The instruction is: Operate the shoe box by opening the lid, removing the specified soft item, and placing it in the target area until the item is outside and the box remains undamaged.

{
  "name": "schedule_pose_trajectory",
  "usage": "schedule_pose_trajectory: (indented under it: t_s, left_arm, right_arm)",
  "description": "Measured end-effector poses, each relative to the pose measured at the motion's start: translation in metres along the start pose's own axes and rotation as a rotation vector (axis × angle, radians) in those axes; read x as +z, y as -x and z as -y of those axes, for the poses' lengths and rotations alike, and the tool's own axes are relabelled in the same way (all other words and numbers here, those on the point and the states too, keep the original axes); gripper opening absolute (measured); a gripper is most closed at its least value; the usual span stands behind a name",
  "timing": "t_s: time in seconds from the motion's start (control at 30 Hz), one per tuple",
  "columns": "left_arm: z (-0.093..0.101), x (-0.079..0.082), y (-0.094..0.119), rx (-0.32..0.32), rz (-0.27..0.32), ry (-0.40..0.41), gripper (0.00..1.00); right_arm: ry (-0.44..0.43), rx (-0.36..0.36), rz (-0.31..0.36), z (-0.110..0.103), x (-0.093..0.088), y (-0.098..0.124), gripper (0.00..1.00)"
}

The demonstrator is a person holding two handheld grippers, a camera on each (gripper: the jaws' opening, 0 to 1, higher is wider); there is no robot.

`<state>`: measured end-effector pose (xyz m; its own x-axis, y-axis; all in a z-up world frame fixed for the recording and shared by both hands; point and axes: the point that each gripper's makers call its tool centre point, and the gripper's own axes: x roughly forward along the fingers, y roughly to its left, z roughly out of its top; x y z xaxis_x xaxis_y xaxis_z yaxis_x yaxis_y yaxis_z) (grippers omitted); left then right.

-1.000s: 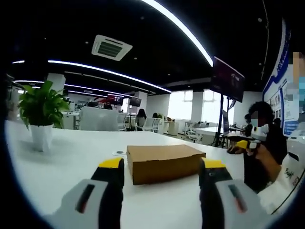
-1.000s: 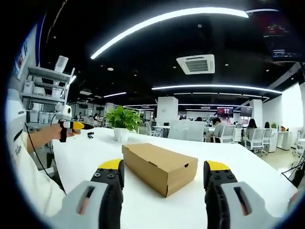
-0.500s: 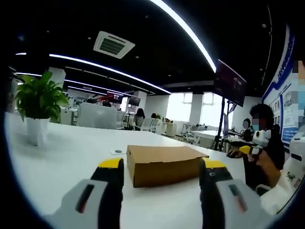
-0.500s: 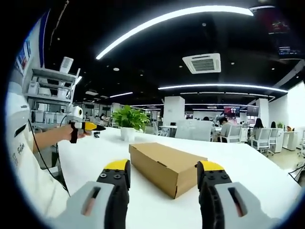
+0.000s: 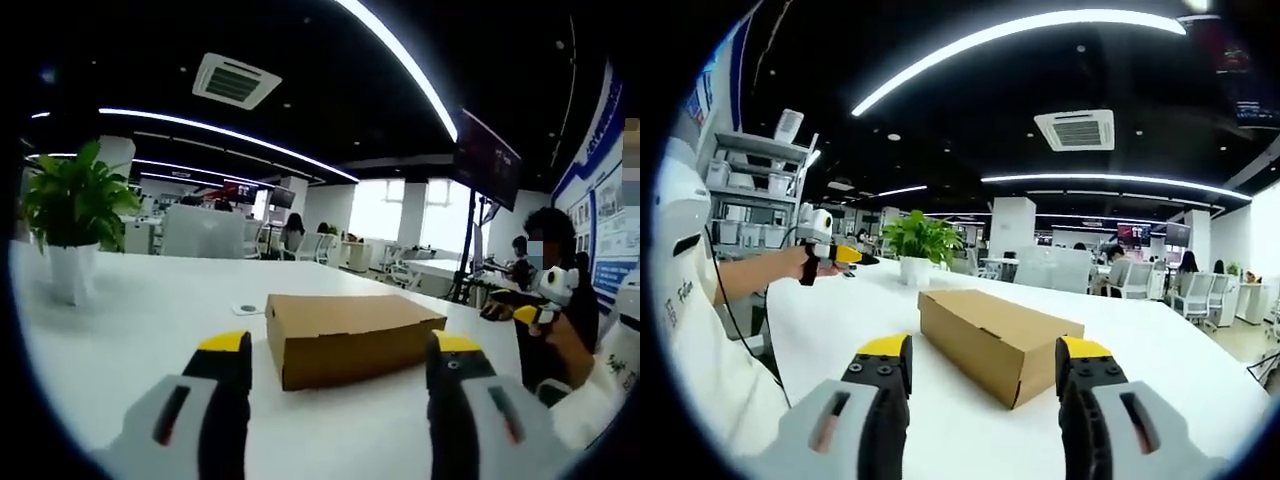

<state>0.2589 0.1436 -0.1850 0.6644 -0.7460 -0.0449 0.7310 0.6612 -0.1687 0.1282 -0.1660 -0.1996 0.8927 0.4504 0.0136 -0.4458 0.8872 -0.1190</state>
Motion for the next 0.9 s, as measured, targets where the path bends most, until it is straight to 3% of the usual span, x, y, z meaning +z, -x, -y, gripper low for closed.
schedule_pose_trajectory:
  t_s: [0.17, 0.27, 0.37, 0.53, 0.7, 0.9]
  left_arm:
    - [-0.004, -0.011, 0.002, 0.042, -0.012, -0.022, 0.74]
    - [-0.007, -0.012, 0.003, 0.054, -0.017, -0.040, 0.74]
    - [-0.008, -0.012, 0.002, 0.052, -0.021, -0.033, 0.74]
    - [-0.004, -0.019, 0.001, 0.045, -0.033, -0.035, 0.76]
    - [0.002, -0.024, 0.002, 0.044, -0.032, -0.055, 0.76]
    - [0.003, -0.020, 0.001, 0.037, -0.024, -0.067, 0.76]
  right_arm:
    - [0.034, -0.032, -0.016, 0.011, -0.006, 0.005, 0.63]
    - [0.004, -0.019, -0.010, 0.013, -0.005, 0.007, 0.64]
    - [-0.037, -0.015, 0.010, 0.015, -0.004, 0.010, 0.63]
    - [-0.016, -0.015, -0.015, 0.017, -0.007, 0.014, 0.60]
    - [-0.027, -0.023, 0.004, 0.022, -0.002, 0.018, 0.59]
    - [-0.067, -0.021, 0.004, 0.023, -0.009, 0.018, 0.60]
